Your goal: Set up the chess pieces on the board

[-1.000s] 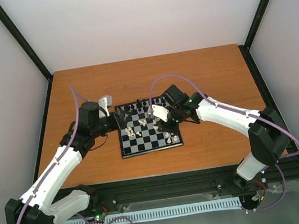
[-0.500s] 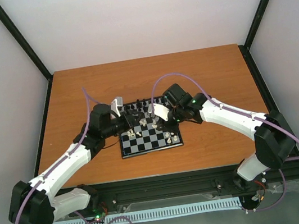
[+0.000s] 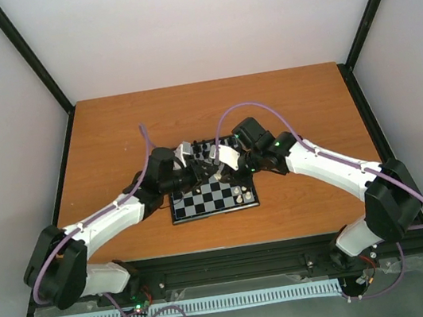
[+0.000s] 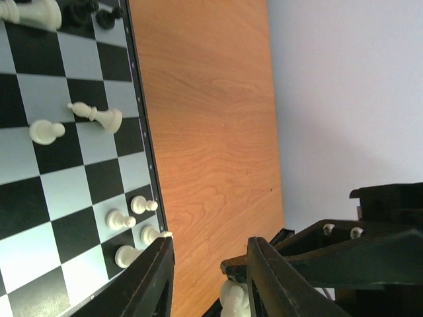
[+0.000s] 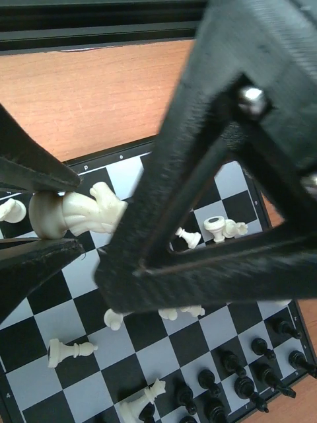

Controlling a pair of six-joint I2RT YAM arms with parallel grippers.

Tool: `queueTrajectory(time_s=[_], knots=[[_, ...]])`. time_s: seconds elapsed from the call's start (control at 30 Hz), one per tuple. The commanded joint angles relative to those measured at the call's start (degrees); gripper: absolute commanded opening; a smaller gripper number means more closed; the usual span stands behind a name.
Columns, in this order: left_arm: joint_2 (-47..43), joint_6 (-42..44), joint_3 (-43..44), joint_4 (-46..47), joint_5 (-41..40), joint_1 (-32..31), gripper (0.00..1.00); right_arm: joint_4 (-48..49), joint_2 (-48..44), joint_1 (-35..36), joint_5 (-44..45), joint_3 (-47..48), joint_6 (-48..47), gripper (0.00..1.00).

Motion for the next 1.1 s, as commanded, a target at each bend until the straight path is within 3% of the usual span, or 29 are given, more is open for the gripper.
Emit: queueTrajectory(time_s=[0.0,0.47,0.7,1.07], knots=[[1.12,-1.40,2.83,2.98,1.20,-1.69,0.34,1.15,-1.14,-0.37,0.50,-0.42,-0.19,0.15],[2.61,-3.99,2.84,4.85,3.33,-2.02,0.18,1.55,-0.04,-0.46,1.54,-0.40,0.19,0.16],[3.70,-4.48,4.11,4.17,4.45,-2.73,0.20,2.07,0.61,-0.55,2.72,-0.40,0.93,0.16],[2.89,-3.37,4.67,1.15,2.83,-3.08,0.02,2.50,0.95,-0.55,3.10,-0.40,1.32,0.21]])
